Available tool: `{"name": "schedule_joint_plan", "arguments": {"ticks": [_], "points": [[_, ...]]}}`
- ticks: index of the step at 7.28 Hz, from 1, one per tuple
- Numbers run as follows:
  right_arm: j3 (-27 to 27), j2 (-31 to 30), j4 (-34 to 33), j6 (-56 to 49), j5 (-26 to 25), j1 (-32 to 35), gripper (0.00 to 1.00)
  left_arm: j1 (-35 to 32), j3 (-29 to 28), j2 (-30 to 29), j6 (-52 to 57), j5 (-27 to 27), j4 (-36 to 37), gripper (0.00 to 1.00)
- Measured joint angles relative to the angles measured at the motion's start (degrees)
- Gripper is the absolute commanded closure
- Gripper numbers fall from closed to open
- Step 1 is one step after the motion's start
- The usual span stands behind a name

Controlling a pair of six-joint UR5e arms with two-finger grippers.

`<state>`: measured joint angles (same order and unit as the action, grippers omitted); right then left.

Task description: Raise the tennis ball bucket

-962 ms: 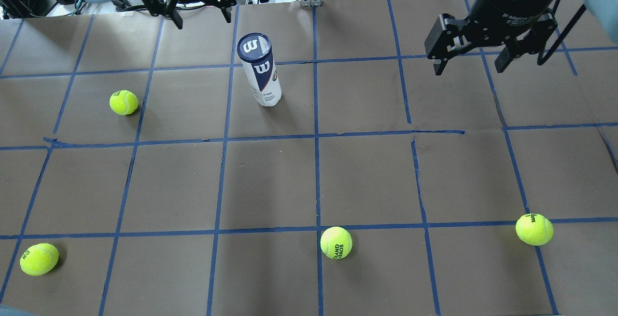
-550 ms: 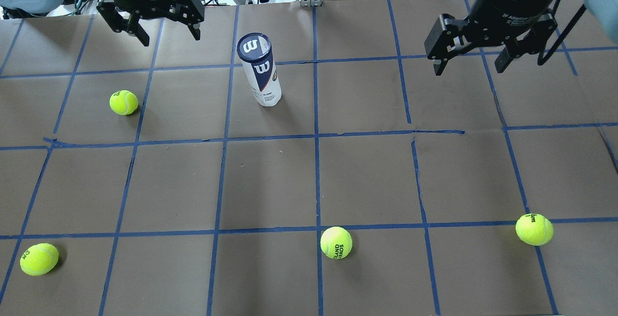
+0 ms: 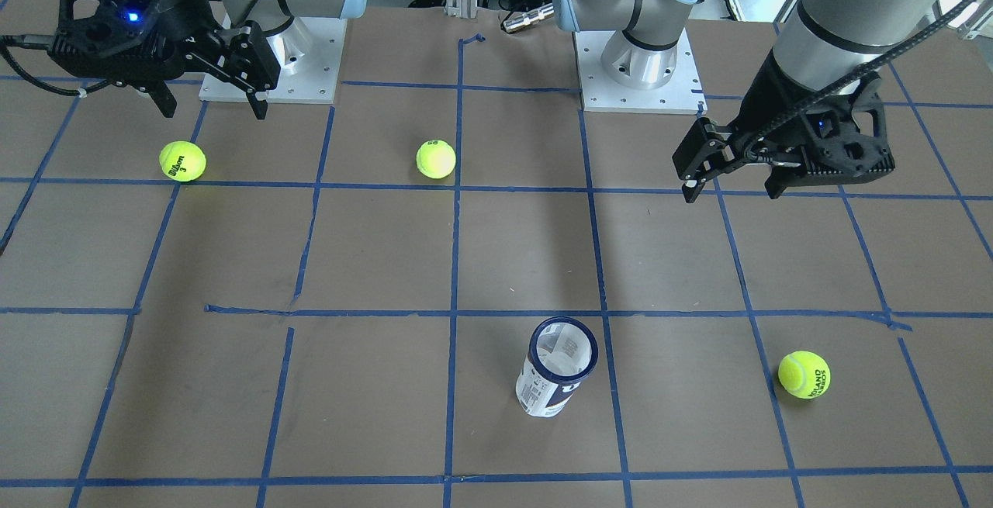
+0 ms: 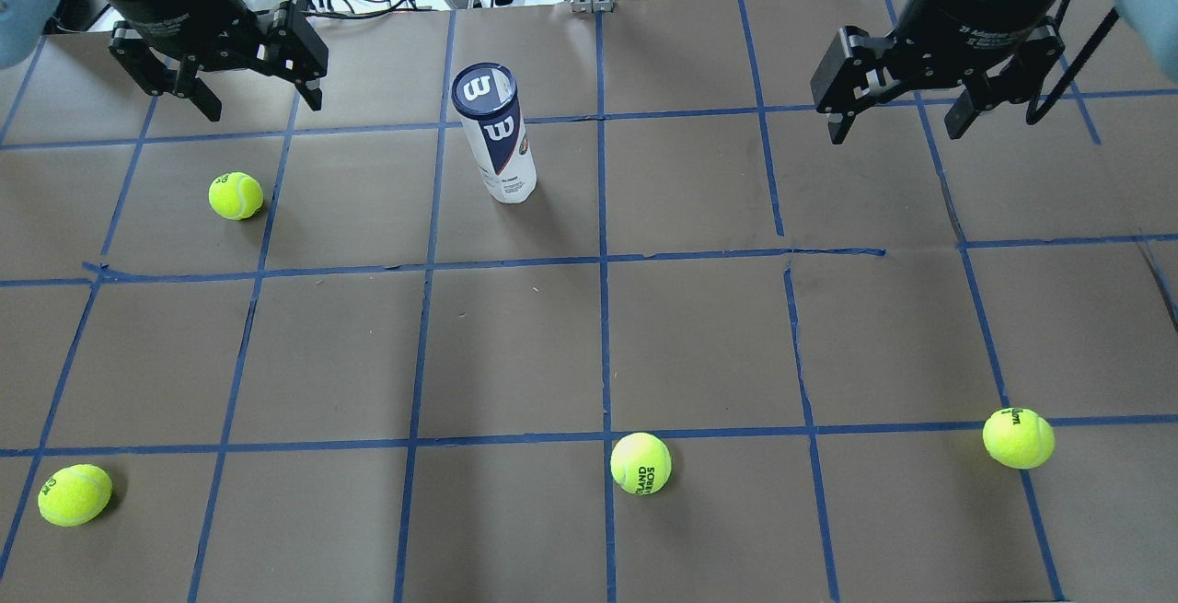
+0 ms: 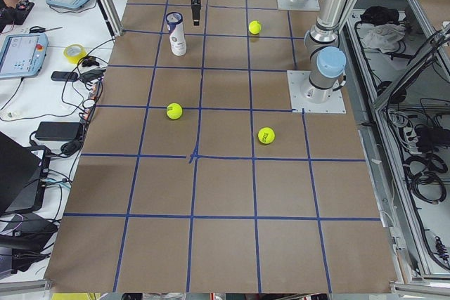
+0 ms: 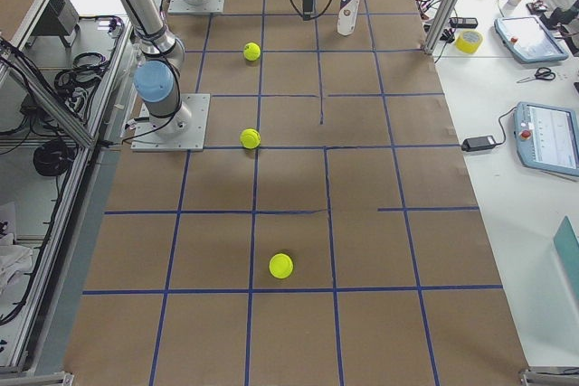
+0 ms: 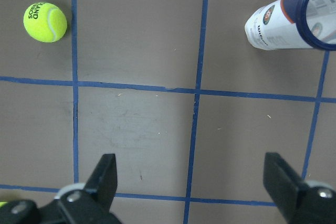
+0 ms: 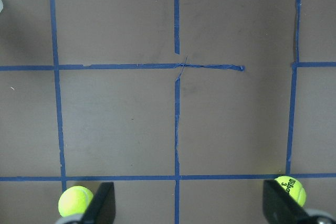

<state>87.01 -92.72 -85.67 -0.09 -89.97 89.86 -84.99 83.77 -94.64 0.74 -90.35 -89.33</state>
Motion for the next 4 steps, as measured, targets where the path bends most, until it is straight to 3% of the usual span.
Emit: {"name": "schedule_joint_plan", "arguments": {"ticks": [4], "points": [[0.00, 0.00, 0.06, 0.00, -0.03, -0.03, 0.00, 0.35, 2.90, 2.68, 0.90, 0.83, -0.76, 0.00]]}}
